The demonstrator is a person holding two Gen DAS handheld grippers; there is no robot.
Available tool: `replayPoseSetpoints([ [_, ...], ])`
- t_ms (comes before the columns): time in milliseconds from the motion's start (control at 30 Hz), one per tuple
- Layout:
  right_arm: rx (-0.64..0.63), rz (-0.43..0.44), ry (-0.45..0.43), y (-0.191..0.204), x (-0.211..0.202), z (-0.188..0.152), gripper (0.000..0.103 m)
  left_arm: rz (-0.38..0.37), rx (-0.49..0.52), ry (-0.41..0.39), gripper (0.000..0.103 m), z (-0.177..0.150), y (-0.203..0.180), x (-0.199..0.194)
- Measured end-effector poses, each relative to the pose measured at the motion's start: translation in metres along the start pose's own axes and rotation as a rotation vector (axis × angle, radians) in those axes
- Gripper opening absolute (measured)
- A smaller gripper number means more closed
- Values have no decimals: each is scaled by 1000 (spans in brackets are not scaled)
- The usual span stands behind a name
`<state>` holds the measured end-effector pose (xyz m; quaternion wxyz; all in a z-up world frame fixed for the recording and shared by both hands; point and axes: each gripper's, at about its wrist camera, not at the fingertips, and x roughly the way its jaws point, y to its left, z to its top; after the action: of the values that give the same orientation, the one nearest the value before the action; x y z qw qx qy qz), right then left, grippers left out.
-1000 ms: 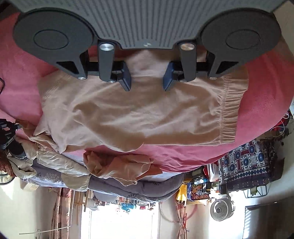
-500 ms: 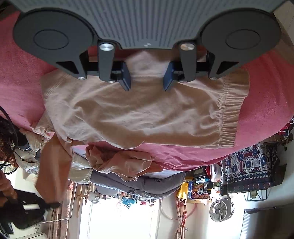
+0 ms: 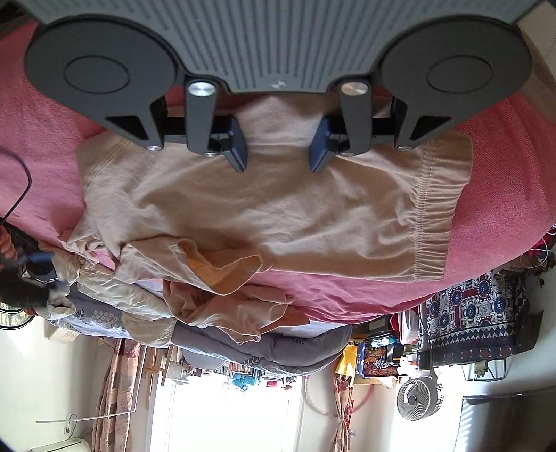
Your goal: Fold clothes
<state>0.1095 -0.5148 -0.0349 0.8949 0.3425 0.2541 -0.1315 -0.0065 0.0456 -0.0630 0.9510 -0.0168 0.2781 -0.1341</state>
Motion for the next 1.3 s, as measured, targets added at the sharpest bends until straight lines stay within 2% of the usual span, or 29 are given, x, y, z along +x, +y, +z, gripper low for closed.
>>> replayPoseSetpoints([
  [67,35,-78,-44,-37,14,15,69,2,5,6,47,1,0,1],
  [167,58,-116,-38,-71,50,27,69,11,14,13,47,2,-2,3],
  [233,20,-124,-60,-76,77,31,82,17,22,18,47,3,-4,4],
  [300,-32,-154,-83,-65,97,32,87,21,29,23,47,4,-5,5],
  [333,-49,-183,-86,-57,106,31,80,23,32,24,48,4,-5,6],
  [367,-61,-194,-76,-51,111,32,66,25,34,26,48,4,-5,6],
  [400,-57,-192,-38,-49,113,34,20,27,37,28,48,4,-6,6],
  [433,-18,-161,11,-49,113,37,8,30,40,30,48,5,-6,7],
  [500,46,-50,57,-49,103,44,7,36,48,32,48,5,-8,8],
  [600,11,-11,-22,-40,65,61,7,37,50,30,48,5,-7,8],
  [700,-15,15,-137,-40,14,92,7,31,46,30,48,5,-5,8],
  [833,-100,-11,-217,-45,-28,119,7,27,44,33,48,6,-3,8],
  [933,-176,-59,-185,-54,-21,118,8,12,9,55,49,11,2,8],
  [1067,-190,-206,-2,-88,39,90,10,4,10,73,50,15,4,9],
  [1133,-196,-299,54,-104,64,63,12,8,13,69,50,14,3,9],
  [1200,-267,-340,25,-97,62,47,18,8,11,62,50,13,3,9],
  [1267,-385,-426,28,-78,60,40,42,1,11,53,51,10,4,8],
  [1300,-477,-501,-6,-64,56,35,62,-3,8,47,51,9,4,8],
])
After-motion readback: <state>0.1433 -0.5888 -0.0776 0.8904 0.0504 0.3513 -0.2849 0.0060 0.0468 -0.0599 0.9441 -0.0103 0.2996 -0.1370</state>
